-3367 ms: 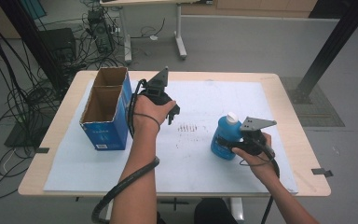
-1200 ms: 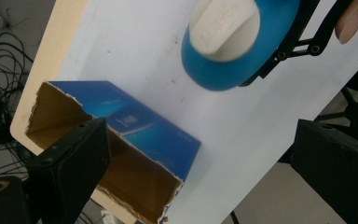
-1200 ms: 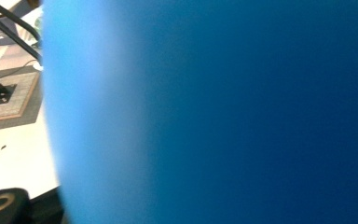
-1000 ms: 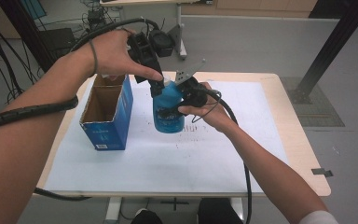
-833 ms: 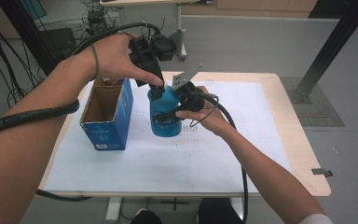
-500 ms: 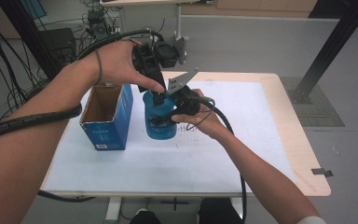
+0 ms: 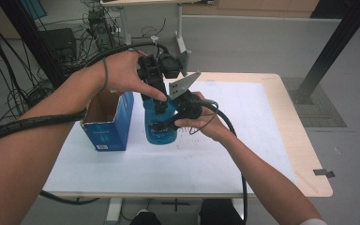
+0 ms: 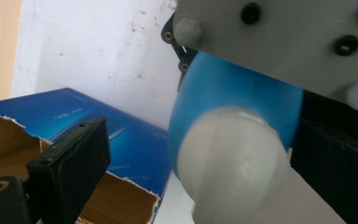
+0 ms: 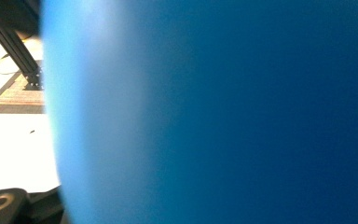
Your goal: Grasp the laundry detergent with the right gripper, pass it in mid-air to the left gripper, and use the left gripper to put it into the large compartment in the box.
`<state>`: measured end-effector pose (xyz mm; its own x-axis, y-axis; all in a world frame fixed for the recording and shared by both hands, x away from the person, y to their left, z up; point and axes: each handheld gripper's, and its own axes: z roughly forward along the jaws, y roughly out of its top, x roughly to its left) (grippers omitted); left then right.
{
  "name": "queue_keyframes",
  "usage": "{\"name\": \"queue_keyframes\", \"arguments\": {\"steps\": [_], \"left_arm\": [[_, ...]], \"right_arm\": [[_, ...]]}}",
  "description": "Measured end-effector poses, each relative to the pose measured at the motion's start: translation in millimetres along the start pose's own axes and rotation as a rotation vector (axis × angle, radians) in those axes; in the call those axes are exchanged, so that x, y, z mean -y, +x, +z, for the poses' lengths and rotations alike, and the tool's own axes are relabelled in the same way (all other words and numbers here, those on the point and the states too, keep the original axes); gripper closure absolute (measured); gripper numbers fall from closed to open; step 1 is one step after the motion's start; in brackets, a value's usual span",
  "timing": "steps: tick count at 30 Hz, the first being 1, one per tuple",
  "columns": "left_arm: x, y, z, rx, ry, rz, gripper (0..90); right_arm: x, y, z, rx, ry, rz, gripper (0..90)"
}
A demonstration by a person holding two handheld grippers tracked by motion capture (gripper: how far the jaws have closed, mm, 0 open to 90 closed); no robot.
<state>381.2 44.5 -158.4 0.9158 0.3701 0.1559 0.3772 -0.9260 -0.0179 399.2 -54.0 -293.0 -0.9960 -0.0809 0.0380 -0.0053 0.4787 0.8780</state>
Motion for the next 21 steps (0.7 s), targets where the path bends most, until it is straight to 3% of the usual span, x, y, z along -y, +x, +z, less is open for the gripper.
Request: {"name": "queue_keyframes", "arguments": {"steps": [7,21], "left_arm": [[-5.5,-2.6,4.4,0.014,-0.003,0.012,5.6],[-11.5,-6.5,8.4,0.001,-0.013,0.033,6.0]], "right_arm": [[2.2,-0.1,-4.1,0.005,-0.004,-0.001,43.9],[5.7,0.6,-8.7,0.012,-0.012,0.005,43.9]]}}
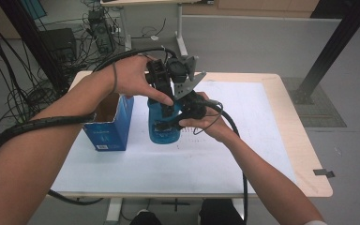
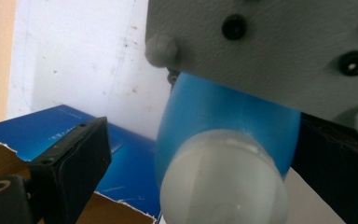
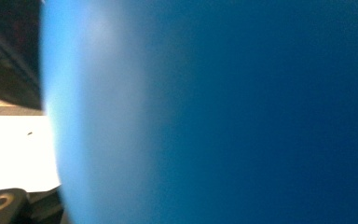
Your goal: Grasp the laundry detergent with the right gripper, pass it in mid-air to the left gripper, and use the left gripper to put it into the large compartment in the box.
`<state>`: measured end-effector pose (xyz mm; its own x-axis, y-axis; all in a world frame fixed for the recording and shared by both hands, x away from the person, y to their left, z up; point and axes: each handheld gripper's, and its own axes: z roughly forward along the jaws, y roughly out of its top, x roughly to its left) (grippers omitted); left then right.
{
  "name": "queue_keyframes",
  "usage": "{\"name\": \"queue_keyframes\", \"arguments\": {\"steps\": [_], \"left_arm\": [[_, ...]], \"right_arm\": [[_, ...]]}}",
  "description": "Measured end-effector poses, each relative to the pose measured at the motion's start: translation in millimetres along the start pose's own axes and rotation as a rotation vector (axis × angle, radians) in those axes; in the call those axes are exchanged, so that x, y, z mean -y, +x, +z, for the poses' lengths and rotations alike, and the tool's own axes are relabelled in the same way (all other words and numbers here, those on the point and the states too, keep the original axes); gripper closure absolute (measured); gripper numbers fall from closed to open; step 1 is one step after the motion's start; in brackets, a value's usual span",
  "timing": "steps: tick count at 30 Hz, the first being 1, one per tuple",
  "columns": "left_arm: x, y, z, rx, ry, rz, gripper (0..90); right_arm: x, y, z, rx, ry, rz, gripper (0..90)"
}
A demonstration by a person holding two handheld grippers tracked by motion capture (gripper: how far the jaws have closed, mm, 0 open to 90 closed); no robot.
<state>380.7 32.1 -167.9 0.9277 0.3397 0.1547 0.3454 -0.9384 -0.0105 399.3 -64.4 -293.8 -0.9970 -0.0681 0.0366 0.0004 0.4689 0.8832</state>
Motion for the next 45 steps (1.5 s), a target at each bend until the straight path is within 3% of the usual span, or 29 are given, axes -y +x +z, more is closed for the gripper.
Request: {"name": "queue_keyframes", "arguments": {"steps": [13,14,17,45], "left_arm": [[0.3,-0.8,5.8,0.000,0.017,0.012,6.2],[0.6,-0.5,6.5,0.006,0.017,0.011,6.3],[0.2,-0.8,7.2,0.004,0.012,0.013,6.3],[2.0,-1.9,9.3,0.011,0.007,0.013,6.6]], "right_arm": [[-0.9,2.8,-2.4,-0.001,0.000,0.013,43.8],[-1.4,0.3,-1.2,-0.003,-0.029,-0.025,43.9],[-1.5,-0.1,-1.1,0.000,-0.027,-0.029,43.8],[-2.1,2.7,-2.8,-0.014,-0.023,-0.025,43.8]]}}
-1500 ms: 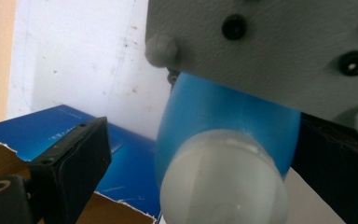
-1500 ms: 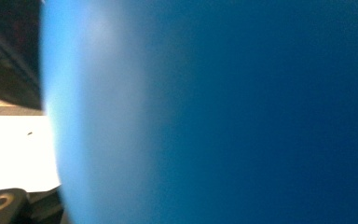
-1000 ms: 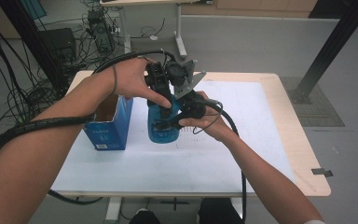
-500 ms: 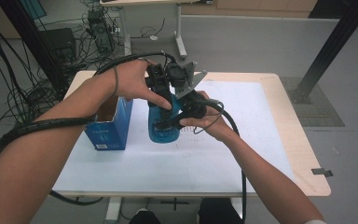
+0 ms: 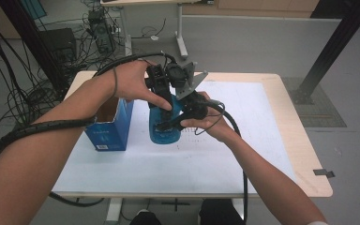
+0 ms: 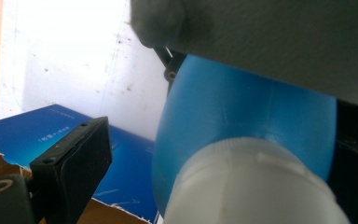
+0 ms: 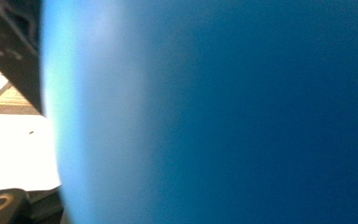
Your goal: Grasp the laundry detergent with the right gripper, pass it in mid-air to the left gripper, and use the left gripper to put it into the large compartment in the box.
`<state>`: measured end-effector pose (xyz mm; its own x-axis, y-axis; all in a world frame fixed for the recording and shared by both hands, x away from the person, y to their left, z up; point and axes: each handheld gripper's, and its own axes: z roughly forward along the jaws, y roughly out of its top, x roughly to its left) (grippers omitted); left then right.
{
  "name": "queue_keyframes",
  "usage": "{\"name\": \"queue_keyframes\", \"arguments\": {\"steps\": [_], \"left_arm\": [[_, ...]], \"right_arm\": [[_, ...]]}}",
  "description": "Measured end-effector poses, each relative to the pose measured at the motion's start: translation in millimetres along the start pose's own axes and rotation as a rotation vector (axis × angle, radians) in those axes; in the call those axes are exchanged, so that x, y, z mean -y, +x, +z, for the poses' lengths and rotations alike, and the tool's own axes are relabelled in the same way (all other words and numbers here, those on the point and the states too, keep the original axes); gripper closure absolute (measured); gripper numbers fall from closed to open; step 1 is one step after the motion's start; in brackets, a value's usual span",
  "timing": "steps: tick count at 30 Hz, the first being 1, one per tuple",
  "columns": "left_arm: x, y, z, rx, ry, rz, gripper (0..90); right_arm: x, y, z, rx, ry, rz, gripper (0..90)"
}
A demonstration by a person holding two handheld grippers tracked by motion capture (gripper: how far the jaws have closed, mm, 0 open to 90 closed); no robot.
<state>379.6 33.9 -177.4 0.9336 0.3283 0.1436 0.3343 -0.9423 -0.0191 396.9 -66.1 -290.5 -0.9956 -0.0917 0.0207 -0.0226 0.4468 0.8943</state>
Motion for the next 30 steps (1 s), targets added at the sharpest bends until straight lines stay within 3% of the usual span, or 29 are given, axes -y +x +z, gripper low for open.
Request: {"name": "queue_keyframes", "arguments": {"steps": [30], "left_arm": [[4.2,-0.2,-2.3,-0.008,-0.010,-0.012,6.2]], "right_arm": [[-0.7,1.4,1.4,0.014,0.011,-0.002,44.1]]}}
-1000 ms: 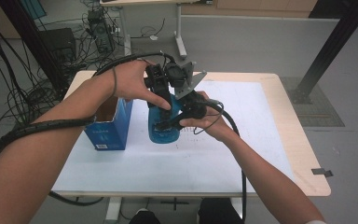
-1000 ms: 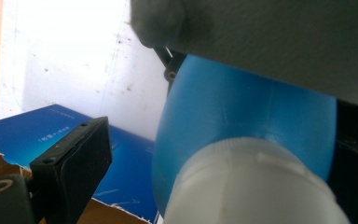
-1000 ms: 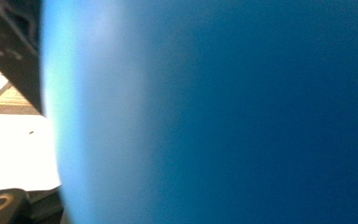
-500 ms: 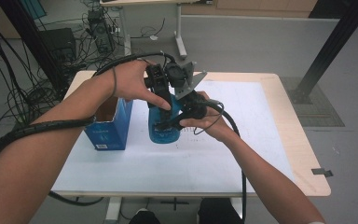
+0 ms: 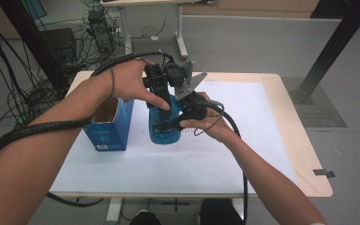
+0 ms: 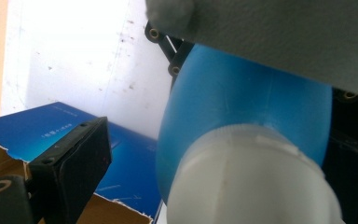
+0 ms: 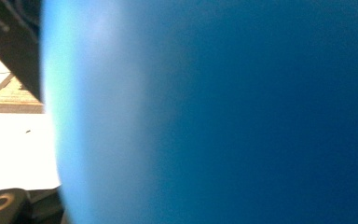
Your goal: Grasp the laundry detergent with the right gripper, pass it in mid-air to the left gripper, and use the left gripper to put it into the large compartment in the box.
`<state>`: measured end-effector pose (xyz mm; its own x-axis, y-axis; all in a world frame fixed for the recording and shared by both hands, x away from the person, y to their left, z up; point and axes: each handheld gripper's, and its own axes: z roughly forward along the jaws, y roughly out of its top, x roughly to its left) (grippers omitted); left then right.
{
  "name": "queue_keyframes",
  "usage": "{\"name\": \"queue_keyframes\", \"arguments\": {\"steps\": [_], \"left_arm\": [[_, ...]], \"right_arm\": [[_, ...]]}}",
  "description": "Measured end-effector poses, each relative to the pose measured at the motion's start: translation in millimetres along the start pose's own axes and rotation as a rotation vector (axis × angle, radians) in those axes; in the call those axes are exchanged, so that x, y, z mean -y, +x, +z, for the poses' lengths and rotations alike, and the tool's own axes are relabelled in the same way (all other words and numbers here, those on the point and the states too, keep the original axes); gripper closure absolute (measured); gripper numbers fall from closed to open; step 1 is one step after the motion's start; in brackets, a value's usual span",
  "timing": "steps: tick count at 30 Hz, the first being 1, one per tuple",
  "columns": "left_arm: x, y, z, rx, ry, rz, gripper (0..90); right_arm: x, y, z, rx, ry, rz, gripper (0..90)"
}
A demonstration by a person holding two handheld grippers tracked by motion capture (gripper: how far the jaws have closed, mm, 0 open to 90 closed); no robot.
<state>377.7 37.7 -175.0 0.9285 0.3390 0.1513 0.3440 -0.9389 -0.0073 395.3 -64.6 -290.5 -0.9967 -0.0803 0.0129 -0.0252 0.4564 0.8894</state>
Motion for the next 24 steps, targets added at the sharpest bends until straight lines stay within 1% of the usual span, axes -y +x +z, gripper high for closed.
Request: {"name": "queue_keyframes", "arguments": {"steps": [6,8,9,12,13,17,24], "left_arm": [[0.0,0.0,2.0,0.007,-0.001,-0.006,6.2],[0.2,0.5,2.6,0.010,-0.002,-0.003,6.2],[0.2,1.1,2.7,0.006,0.006,0.002,6.2],[0.1,0.5,3.3,0.005,0.007,0.001,6.3],[0.0,-0.3,3.7,0.009,-0.002,-0.009,6.3],[-1.2,-0.4,2.2,0.011,0.004,-0.001,6.4],[-1.2,-0.5,2.2,0.010,0.002,-0.004,6.4]], "right_arm": [[-0.2,0.3,-1.6,0.005,0.001,0.000,44.1],[-0.1,0.5,-1.8,0.005,0.002,0.000,44.1],[-0.1,0.5,-1.9,0.005,0.003,0.000,44.1],[-0.2,0.9,-2.3,0.006,0.003,0.003,44.1],[-0.2,0.8,-2.4,0.007,0.003,0.003,44.1],[-0.4,0.8,-2.2,0.005,0.000,0.000,44.1],[-0.4,0.9,-3.3,0.007,-0.002,0.000,44.0]]}}
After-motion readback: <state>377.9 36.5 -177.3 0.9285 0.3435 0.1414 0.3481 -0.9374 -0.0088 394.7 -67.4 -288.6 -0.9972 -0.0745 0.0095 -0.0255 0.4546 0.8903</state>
